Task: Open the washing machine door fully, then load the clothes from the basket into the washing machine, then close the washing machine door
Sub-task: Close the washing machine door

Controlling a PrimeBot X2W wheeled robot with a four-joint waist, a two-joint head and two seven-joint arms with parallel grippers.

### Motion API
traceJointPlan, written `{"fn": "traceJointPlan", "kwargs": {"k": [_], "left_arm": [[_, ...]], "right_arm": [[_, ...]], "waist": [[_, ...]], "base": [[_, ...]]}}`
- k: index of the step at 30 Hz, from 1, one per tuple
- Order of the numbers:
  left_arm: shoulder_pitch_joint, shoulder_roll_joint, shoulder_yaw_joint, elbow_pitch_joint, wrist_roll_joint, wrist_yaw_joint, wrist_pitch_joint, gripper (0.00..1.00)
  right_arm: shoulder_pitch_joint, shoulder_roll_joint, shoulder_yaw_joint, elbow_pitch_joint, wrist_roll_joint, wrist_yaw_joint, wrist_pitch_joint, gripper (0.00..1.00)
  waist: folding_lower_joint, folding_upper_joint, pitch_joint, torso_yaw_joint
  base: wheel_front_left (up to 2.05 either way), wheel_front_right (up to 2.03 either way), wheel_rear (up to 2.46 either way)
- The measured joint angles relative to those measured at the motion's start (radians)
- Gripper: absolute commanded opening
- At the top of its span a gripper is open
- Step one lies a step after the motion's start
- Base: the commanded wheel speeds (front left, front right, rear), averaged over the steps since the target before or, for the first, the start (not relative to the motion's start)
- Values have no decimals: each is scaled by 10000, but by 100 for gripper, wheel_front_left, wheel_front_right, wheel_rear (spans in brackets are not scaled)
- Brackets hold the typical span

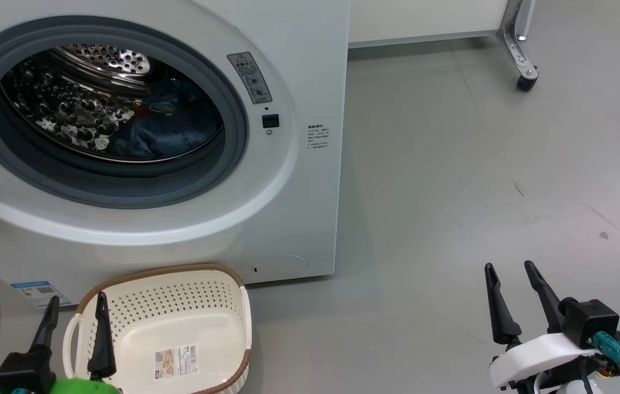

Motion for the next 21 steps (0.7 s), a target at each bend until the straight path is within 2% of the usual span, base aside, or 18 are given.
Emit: {"fn": "traceJointPlan", "kwargs": {"k": [21], "left_arm": [[-40, -29, 238, -119, 12, -4, 0, 100]], "right_arm": [[-2, 69, -63, -54, 29, 2, 0, 100]], "waist": [[0, 0, 173, 80]], "base": [[-96, 96, 0]]}}
